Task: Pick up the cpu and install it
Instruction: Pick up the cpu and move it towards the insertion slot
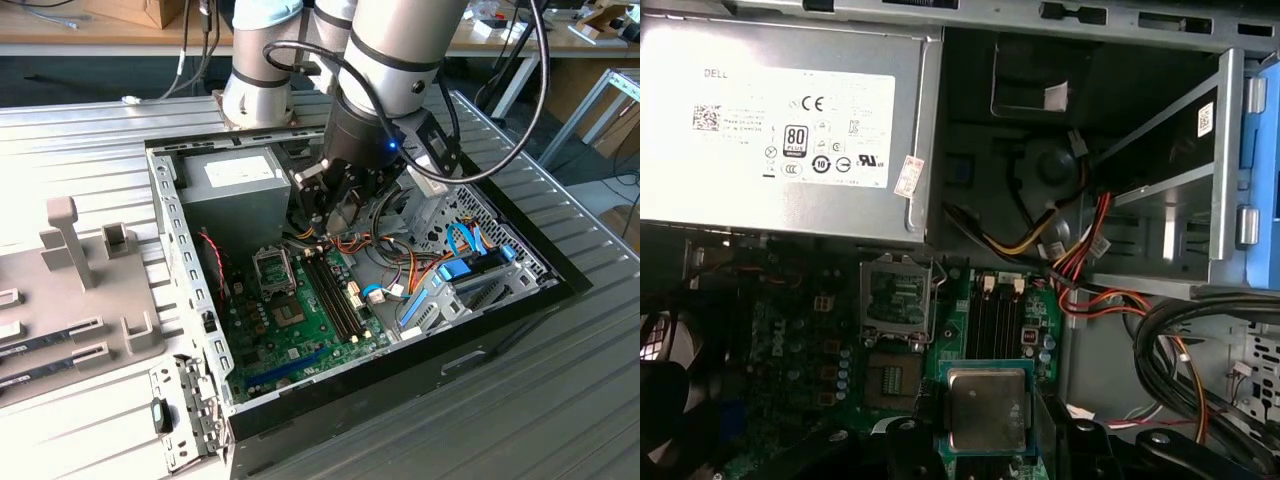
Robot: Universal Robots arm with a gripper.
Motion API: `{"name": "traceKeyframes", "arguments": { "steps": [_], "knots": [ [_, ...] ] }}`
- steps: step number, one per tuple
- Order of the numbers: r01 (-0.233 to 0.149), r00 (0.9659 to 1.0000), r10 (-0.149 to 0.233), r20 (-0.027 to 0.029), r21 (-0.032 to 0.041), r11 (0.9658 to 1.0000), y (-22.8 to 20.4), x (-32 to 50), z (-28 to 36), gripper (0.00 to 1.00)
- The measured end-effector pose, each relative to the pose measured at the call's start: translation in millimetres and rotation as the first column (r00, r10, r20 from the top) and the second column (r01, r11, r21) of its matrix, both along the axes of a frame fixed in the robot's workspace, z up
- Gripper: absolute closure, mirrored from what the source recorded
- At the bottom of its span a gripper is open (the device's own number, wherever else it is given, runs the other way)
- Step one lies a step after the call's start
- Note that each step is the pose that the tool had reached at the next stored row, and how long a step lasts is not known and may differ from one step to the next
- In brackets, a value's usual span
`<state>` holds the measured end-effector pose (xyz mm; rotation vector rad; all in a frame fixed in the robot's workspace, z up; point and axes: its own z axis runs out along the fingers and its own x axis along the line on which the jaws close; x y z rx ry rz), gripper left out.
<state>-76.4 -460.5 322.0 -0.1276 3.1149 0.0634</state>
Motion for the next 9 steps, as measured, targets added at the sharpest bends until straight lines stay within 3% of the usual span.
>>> {"name": "traceKeyframes", "arguments": {
  "steps": [9],
  "knots": [
    [0.000, 1.0000, 0.000, 0.0000, -0.0001, 1.0000, -7.7, -8.0, -9.8, 0.53]
  ]
}}
